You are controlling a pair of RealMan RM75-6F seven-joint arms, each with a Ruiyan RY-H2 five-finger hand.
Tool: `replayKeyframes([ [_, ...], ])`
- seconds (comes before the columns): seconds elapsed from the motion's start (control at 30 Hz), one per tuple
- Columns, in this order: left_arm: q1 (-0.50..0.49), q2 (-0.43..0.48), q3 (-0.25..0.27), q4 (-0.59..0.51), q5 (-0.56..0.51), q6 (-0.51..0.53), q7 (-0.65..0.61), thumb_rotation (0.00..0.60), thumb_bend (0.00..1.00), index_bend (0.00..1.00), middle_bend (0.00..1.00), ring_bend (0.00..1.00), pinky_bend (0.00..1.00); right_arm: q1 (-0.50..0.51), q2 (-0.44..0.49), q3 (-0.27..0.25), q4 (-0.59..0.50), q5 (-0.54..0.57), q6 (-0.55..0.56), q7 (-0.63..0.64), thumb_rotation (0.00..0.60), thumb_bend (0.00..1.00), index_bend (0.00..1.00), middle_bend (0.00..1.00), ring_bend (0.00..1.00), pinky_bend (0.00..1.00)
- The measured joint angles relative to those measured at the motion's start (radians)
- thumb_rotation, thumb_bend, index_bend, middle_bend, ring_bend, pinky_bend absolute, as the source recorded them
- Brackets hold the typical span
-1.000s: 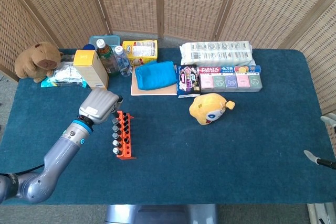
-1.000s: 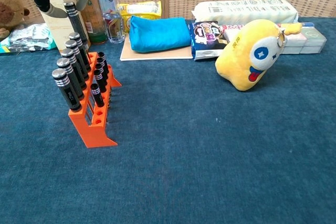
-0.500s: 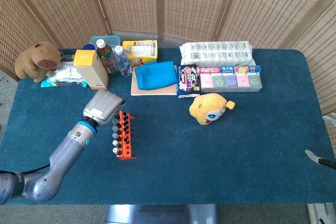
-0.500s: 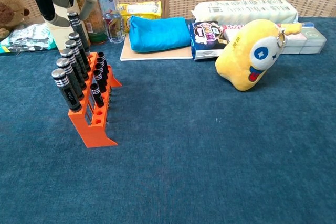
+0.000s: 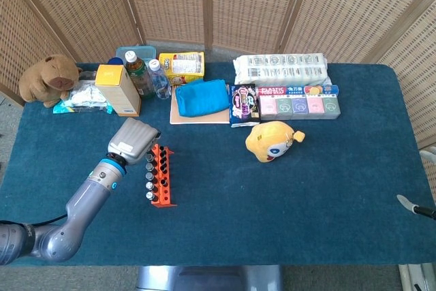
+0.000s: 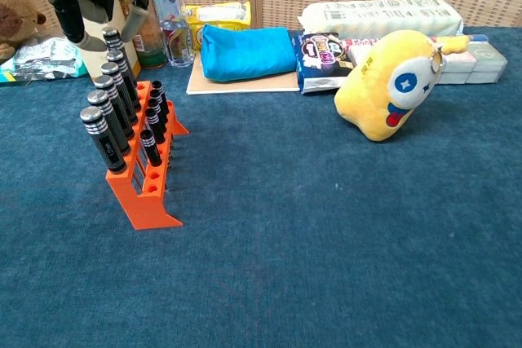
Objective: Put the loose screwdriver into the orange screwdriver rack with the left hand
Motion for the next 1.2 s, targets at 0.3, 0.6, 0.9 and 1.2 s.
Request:
replayKeyframes([
  [0.3, -0.018, -0.024, 0.013, 0.015, -0.014, 0.011, 0.008, 0.6, 0.34, 0.56, 1.0, 1.0, 1.0, -0.001, 0.002, -0.001, -0.003, -0.002, 0.002, 0.002, 0.6, 0.05, 0.17, 0.11, 0.08, 0.19],
  [0.6, -0.027, -0.02, 0.02, 0.003, -0.021, 0.037, 0.021, 0.6, 0.34, 0.56, 1.0, 1.0, 1.0, -0.002, 0.004, -0.001, -0.003, -0.005, 0.002, 0.005, 0.6, 0.05, 0.18, 0.11, 0.08, 0.19],
  [0.9, -0.046, -0.017, 0.031, -0.005, -0.064, 0.043, 0.048, 0.6, 0.34, 0.56, 1.0, 1.0, 1.0, -0.003, 0.004, -0.002, -0.004, -0.006, 0.005, 0.004, 0.6, 0.05, 0.17, 0.11, 0.08, 0.2],
  [1.2, -0.06, -0.021, 0.036, -0.011, -0.092, 0.06, 0.063, 0.6, 0.33, 0.43, 1.0, 1.0, 1.0, -0.003, 0.004, -0.001, -0.003, -0.005, 0.005, 0.004, 0.6, 0.05, 0.18, 0.11, 0.08, 0.2],
])
